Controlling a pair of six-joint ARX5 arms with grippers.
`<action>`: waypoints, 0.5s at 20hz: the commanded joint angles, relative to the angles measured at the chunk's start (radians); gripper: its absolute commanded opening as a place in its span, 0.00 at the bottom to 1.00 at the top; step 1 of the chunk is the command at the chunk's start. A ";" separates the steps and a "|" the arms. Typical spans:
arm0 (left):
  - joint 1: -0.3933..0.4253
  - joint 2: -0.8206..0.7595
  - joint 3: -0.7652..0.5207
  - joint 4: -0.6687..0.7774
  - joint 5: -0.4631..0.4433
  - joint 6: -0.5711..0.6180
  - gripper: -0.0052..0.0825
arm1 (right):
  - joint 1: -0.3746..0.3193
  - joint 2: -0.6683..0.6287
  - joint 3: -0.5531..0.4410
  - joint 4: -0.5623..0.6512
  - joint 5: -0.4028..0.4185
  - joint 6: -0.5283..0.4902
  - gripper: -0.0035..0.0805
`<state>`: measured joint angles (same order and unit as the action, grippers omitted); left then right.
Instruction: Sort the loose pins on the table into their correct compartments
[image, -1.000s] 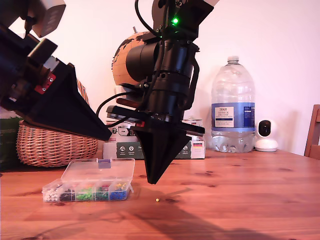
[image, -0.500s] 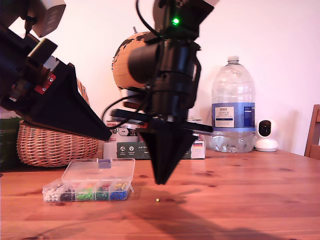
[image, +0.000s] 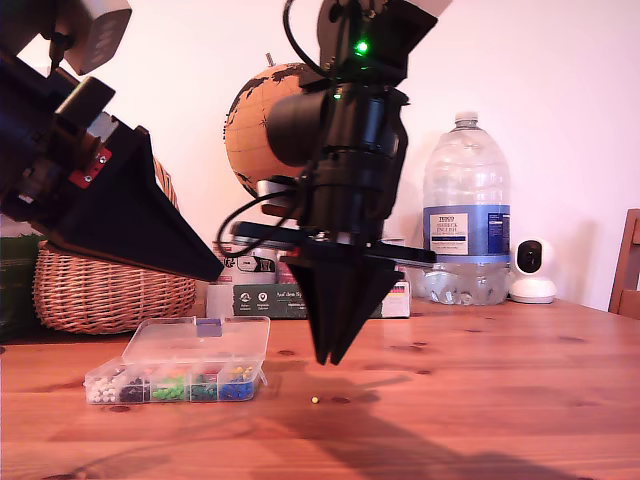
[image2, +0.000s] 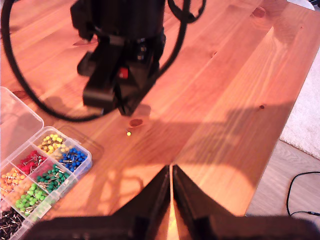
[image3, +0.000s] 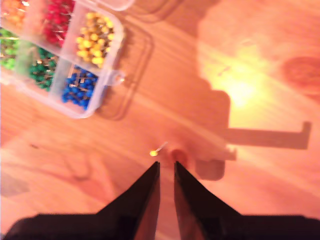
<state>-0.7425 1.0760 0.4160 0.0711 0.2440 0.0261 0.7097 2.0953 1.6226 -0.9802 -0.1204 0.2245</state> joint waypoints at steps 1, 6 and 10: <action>-0.001 0.011 -0.019 0.005 0.002 0.004 0.03 | 0.022 0.009 0.003 0.003 0.012 0.003 0.13; -0.001 0.011 -0.019 0.004 0.002 0.004 0.03 | 0.024 0.011 0.003 0.019 0.020 -0.036 0.13; -0.001 0.011 -0.019 0.005 0.002 0.004 0.03 | 0.025 0.011 0.003 -0.015 -0.004 -0.039 0.13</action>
<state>-0.7425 1.0760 0.4160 0.0715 0.2440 0.0261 0.7280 2.0953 1.6226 -0.9955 -0.1196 0.1856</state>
